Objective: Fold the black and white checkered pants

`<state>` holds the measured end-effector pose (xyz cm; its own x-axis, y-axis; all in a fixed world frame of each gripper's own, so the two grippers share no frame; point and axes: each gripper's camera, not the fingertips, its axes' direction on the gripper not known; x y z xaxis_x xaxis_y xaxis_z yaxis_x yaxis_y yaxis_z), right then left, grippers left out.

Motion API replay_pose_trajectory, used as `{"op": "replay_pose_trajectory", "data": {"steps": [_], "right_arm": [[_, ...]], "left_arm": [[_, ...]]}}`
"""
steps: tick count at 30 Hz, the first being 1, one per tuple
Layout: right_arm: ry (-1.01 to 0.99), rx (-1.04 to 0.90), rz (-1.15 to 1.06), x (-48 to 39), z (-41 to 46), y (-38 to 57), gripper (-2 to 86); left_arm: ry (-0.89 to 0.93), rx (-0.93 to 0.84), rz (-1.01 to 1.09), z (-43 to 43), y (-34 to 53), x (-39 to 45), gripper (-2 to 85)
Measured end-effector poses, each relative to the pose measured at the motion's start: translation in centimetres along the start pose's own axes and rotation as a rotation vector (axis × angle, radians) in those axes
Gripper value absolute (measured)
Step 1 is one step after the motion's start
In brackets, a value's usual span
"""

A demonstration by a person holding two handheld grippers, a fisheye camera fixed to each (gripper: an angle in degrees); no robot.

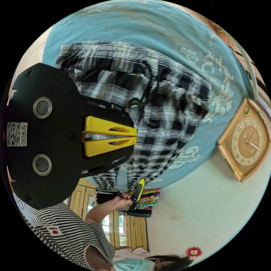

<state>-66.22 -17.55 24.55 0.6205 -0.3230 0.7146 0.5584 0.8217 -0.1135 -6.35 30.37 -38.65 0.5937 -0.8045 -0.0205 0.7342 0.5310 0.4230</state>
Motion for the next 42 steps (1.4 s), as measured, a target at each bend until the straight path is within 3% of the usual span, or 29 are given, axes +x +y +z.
{"op": "replay_pose_trajectory", "data": {"steps": [3, 6, 12, 15, 20, 22, 33, 36, 42], "right_arm": [[-0.076, -0.140, -0.068, -3.2, 3.3, 3.6, 1.6], [0.027, -0.281, -0.137, -4.9, 7.4, 6.2, 1.1], [0.059, -0.232, -0.173, -5.1, 6.4, 7.9, 1.4], [0.062, -0.223, -0.176, -6.0, 5.0, 10.6, 1.4], [0.106, -0.448, -0.159, -6.4, 7.1, 17.9, 0.3], [0.113, -0.511, -0.131, -5.9, 8.1, 19.9, 0.2], [-0.028, -0.481, 0.003, -4.4, 7.8, 23.2, 0.2], [-0.031, -0.460, 0.000, -4.4, 6.7, 23.5, 0.1], [0.077, -0.224, -0.027, -2.4, 2.3, 19.3, 0.1]], "left_arm": [[-0.065, -0.048, -0.059, 2.0, 2.6, -0.4, 0.2], [-0.041, -0.048, -0.084, 3.6, 3.7, -1.5, 0.1], [-0.149, -0.023, -0.067, 3.2, 5.1, 0.1, 0.1], [-0.219, -0.096, -0.034, 4.6, 6.4, 1.1, 0.1], [-0.284, -0.262, -0.005, 9.0, 7.8, 1.3, 0.1], [-0.275, -0.238, -0.048, 9.6, 8.1, 1.2, 0.0], [-0.255, -0.196, -0.153, 11.6, 8.3, 0.9, 0.0], [-0.231, -0.145, -0.108, 12.0, 7.2, 2.1, 0.1], [-0.217, -0.098, 0.096, 14.6, 1.9, 5.1, 0.2]]}}
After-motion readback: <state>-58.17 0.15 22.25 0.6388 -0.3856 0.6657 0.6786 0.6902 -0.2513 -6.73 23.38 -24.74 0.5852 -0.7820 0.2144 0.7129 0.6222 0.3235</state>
